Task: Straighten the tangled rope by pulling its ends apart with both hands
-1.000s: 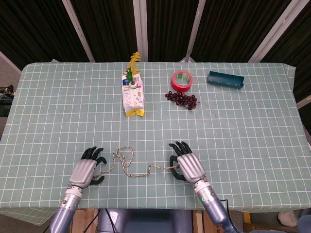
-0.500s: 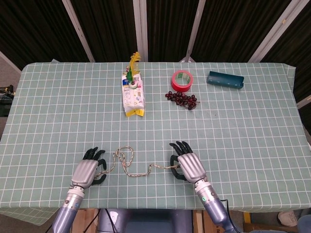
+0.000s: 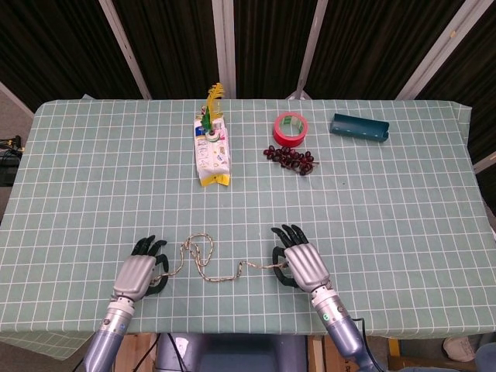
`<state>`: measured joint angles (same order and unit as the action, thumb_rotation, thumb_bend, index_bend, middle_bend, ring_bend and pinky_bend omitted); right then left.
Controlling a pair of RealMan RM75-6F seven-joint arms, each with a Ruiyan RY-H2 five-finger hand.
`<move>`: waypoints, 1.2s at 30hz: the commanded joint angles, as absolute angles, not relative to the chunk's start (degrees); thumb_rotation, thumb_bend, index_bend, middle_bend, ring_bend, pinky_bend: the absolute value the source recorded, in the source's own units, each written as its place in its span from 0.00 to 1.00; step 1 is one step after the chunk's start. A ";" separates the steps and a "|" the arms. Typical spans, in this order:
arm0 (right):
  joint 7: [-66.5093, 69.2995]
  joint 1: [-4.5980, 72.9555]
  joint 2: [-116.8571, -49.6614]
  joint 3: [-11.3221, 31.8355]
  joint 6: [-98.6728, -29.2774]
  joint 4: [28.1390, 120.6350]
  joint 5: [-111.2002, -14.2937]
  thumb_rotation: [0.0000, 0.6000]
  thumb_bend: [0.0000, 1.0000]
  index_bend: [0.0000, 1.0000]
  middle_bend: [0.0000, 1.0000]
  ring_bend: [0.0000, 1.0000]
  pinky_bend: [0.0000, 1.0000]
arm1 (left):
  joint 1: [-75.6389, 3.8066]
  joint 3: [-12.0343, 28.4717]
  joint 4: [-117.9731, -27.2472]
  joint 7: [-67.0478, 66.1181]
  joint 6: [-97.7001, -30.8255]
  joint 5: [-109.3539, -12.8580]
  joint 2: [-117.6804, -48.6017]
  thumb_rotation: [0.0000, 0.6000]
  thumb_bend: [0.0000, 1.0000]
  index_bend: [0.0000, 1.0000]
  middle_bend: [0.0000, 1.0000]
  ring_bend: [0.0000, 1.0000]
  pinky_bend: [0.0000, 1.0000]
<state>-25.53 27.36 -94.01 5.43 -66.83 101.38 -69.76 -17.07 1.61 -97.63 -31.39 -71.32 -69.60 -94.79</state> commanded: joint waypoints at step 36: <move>-25.22 27.10 -92.92 5.30 -67.34 101.77 -69.19 1.00 0.50 0.64 0.14 0.00 0.00 | -17.72 1.40 -97.15 -31.41 -72.39 -70.18 -95.44 1.00 0.56 0.61 0.18 0.00 0.00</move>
